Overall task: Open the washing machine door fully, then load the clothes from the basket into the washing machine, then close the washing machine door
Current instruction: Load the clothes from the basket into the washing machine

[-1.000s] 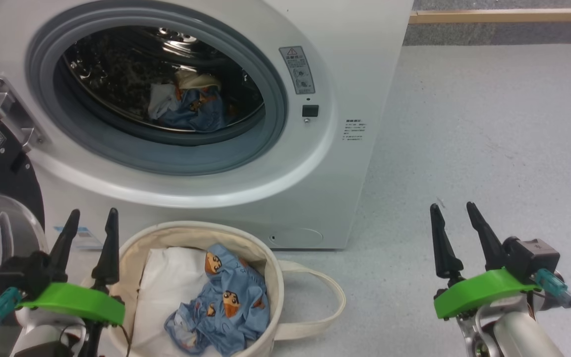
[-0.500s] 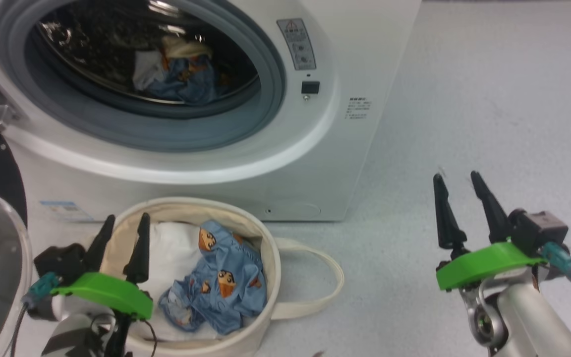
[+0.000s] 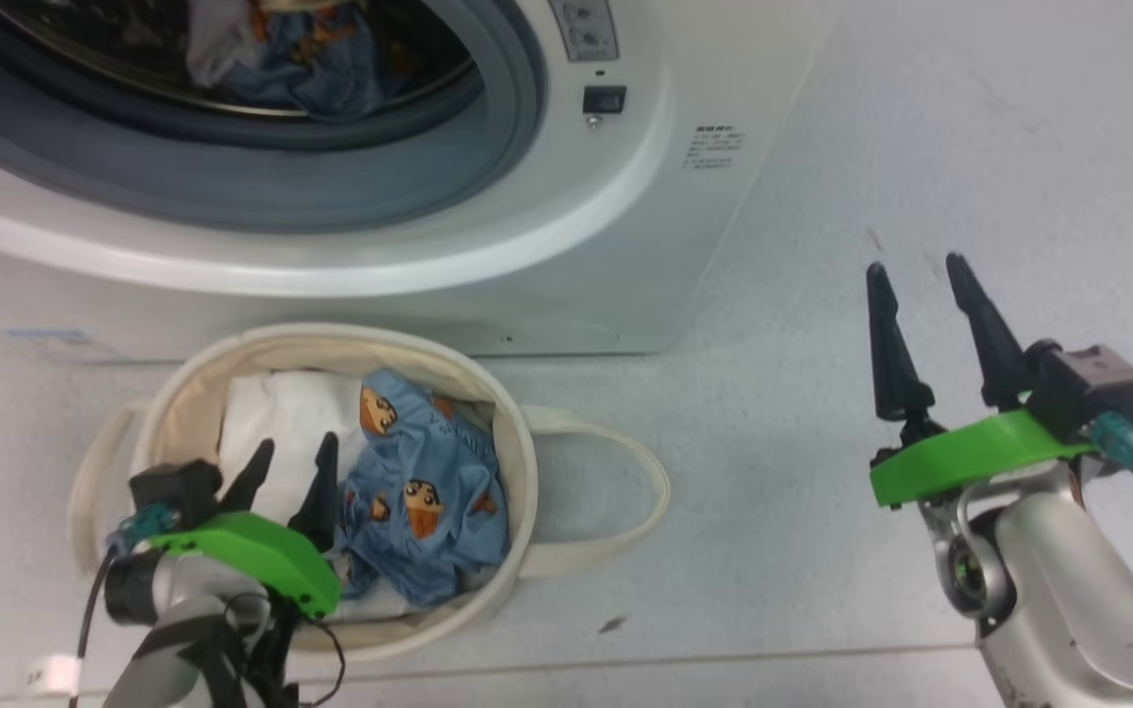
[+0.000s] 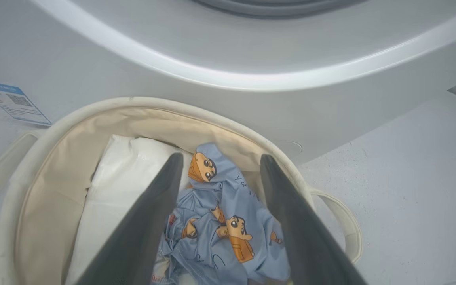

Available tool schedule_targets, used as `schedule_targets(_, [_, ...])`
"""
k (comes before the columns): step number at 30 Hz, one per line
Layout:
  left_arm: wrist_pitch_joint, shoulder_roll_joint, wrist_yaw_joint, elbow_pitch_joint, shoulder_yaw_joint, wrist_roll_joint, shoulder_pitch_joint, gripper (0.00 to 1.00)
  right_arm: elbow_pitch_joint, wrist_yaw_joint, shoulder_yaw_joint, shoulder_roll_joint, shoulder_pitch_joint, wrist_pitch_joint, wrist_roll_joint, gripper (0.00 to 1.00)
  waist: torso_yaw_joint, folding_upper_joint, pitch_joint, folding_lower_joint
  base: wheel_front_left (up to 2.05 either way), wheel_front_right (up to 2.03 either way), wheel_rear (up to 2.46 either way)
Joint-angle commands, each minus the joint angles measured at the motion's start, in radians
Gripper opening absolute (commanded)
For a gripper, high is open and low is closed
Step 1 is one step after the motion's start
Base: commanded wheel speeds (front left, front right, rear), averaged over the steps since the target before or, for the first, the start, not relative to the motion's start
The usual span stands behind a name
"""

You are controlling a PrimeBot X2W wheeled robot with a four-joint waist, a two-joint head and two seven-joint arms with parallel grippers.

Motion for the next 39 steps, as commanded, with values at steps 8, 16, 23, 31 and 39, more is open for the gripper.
schedule_targets(8, [-0.009, -0.022, -0.005, 0.094, -0.101, -0.043, -0.118, 1.0, -0.052, 0.0, 0.012, -0.046, -0.062, -0.012, -0.011, 1.0, 0.023, -0.0001, 0.112, -0.0001, 0.0, 0.0, 0.0])
schedule_targets(16, [-0.009, -0.056, -0.005, 0.164, -0.2, -0.143, -0.21, 1.0, -0.094, 0.0, -0.005, -0.089, -0.089, -0.012, -0.018, 1.0, 0.062, -0.0001, 0.216, -0.0001, 0.0, 0.0, 0.0])
schedule_targets(23, [-0.002, -0.063, -0.005, 0.196, -0.33, -0.224, -0.269, 1.0, -0.12, 0.0, -0.032, -0.104, -0.1, -0.012, -0.036, 1.0, 0.072, -0.0001, 0.286, -0.0001, 0.0, 0.0, 0.0])
schedule_targets(31, [0.043, -0.064, -0.005, 0.255, -0.442, -0.275, -0.309, 1.0, -0.145, 0.0, -0.056, -0.098, -0.09, -0.012, -0.053, 1.0, 0.061, -0.0001, 0.329, -0.0001, 0.0, 0.0, 0.0])
schedule_targets(39, [0.137, -0.063, -0.005, 0.278, -0.544, -0.292, -0.317, 1.0, -0.166, 0.0, -0.079, -0.075, -0.063, -0.012, -0.064, 1.0, 0.052, -0.0001, 0.362, -0.0001, 0.0, 0.0, 0.0])
